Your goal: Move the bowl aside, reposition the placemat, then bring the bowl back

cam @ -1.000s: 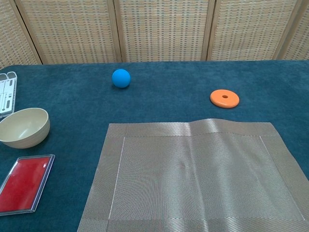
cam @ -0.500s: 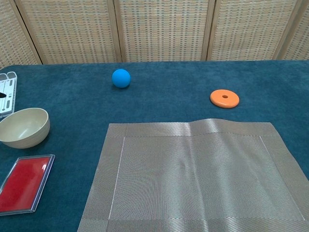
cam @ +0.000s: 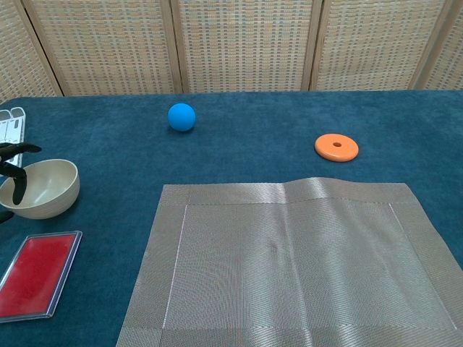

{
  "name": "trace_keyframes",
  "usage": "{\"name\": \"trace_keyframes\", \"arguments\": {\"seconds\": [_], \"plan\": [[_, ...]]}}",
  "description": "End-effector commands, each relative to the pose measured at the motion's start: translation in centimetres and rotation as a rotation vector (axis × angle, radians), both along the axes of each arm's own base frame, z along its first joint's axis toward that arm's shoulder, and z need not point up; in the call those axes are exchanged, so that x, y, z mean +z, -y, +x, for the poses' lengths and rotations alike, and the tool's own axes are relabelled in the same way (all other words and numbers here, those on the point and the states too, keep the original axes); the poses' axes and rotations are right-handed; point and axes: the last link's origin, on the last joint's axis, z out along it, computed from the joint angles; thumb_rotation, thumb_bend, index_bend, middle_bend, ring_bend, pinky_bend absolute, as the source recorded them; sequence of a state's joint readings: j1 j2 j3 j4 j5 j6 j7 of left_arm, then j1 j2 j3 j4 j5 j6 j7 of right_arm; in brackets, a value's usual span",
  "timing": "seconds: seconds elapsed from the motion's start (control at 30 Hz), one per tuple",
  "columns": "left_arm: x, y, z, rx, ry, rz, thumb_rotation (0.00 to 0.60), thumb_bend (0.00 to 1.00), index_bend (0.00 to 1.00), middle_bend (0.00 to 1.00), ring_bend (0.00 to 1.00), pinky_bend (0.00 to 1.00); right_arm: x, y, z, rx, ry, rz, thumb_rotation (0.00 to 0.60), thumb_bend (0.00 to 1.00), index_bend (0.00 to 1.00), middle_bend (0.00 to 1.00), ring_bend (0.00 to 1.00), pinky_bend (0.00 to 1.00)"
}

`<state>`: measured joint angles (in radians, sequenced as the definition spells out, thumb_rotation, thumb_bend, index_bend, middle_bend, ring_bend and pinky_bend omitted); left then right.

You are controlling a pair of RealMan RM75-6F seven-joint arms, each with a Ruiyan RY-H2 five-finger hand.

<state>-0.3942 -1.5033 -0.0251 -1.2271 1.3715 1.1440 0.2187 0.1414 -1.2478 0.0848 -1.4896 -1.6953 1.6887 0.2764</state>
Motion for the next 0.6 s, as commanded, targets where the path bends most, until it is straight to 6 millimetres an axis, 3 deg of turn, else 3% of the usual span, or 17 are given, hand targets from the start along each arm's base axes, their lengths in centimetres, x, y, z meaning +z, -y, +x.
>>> {"name": "trace_keyframes", "arguments": {"seconds": [0.03,0.3,0.6], "plan": [[-0.6,-0.2,0.3,-0.008,-0.008,-0.009,0.6,0.37,0.58,0.0,0.0,0.0,0.0,0.0,0.0,0.0,0.0,0.002,0.6,0.3,0.02,0.0,0.0,0.0],[-1.9,-0.4,1.1,-0.021,-0.02,-0.022,0.6,0.52,0.64,0.0,0.0,0.0,0.2,-0.1,0.0,0.003,0.013,0.004,0.6,0.3,0.02,0.0,0.0,0.0],[-1.3,-0.4,3.1,-0.08,0.023,-0.008,0.6,0.52,0.66,0.0,0.0,0.0,0.5,-0.1,0.1,0.008,0.024,0.001,0.6,0.3,0.02,0.0,0.0,0.0]]}}
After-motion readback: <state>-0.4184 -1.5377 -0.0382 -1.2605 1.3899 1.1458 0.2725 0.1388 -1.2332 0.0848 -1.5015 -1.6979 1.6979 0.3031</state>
